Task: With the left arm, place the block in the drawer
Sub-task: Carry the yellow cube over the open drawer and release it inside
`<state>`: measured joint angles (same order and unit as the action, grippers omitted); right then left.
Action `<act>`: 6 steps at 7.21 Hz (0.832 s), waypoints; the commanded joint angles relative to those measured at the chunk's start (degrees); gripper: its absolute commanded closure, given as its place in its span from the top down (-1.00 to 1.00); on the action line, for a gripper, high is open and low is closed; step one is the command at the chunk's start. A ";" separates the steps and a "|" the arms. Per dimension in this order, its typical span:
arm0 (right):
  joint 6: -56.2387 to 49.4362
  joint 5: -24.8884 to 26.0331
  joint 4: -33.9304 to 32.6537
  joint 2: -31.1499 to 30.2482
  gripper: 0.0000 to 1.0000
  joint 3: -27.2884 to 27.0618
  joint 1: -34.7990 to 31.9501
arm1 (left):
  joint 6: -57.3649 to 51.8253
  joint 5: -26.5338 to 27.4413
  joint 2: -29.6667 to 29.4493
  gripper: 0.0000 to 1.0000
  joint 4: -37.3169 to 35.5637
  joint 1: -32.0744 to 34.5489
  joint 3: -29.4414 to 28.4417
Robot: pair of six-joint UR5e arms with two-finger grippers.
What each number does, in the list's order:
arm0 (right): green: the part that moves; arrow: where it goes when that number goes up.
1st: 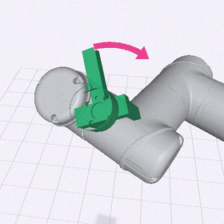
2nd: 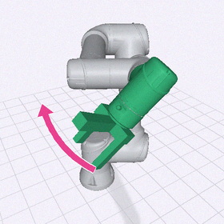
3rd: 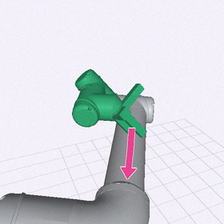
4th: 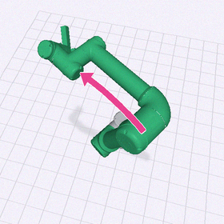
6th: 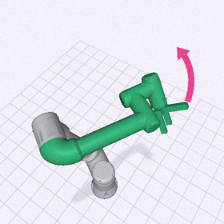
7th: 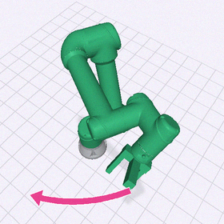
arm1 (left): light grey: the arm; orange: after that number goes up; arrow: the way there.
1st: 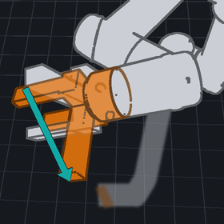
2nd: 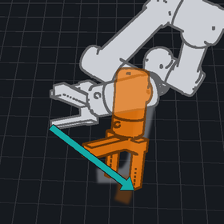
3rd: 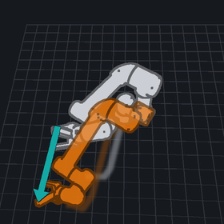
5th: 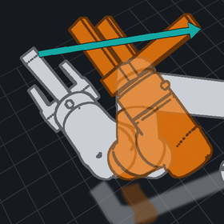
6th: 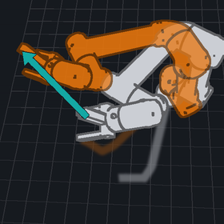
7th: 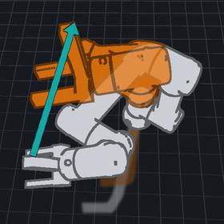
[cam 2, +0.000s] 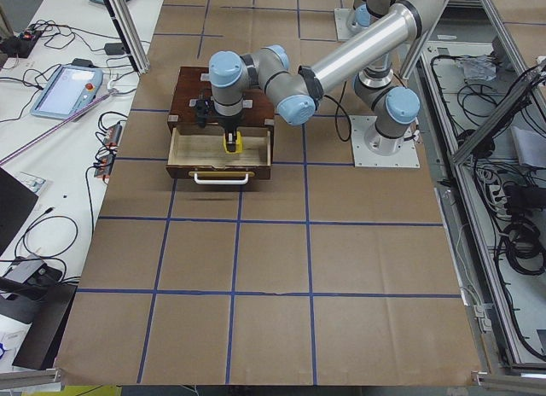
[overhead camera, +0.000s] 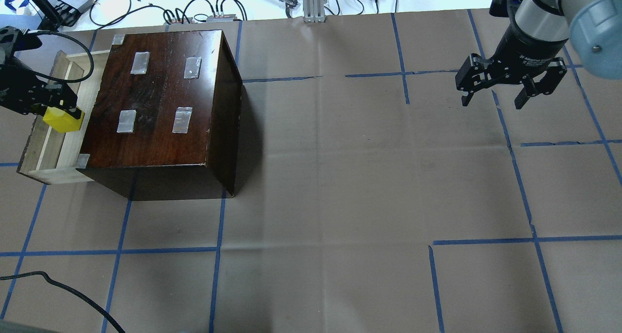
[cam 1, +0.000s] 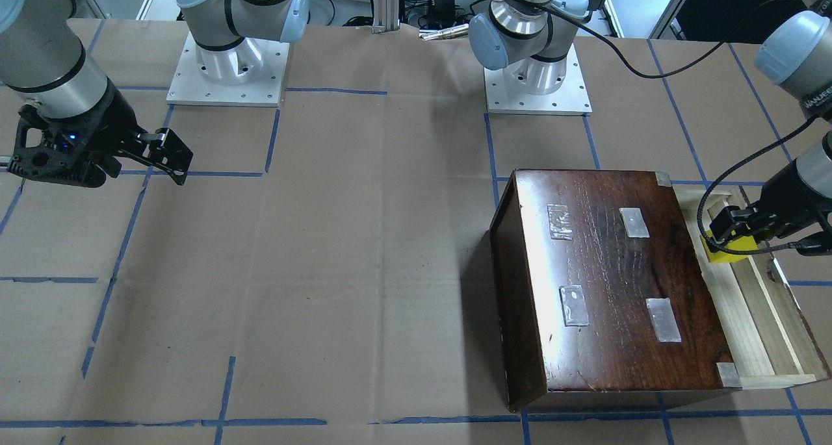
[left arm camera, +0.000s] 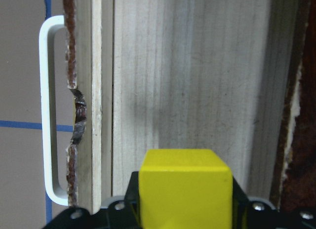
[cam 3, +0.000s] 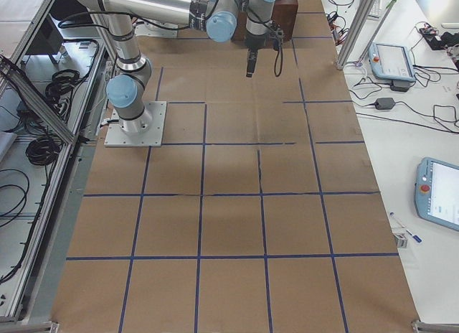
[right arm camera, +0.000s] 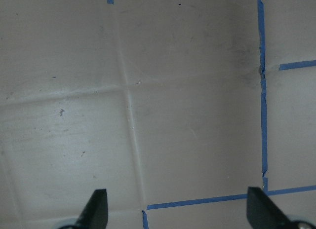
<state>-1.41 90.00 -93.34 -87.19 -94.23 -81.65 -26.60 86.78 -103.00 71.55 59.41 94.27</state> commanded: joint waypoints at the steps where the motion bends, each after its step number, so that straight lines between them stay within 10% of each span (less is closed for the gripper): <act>1: 0.00 0.00 0.00 0.00 1.00 -0.07 0.00 | 0.06 -0.04 0.34 0.98 -0.18 0.00 -0.06; 6: 0.00 0.00 0.00 0.00 1.00 -0.07 0.00 | 0.15 1.98 6.65 0.99 4.53 0.00 -1.64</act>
<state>-1.41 90.00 -93.34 -87.19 -94.27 -81.65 -26.48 88.05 -99.25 73.26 59.41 92.73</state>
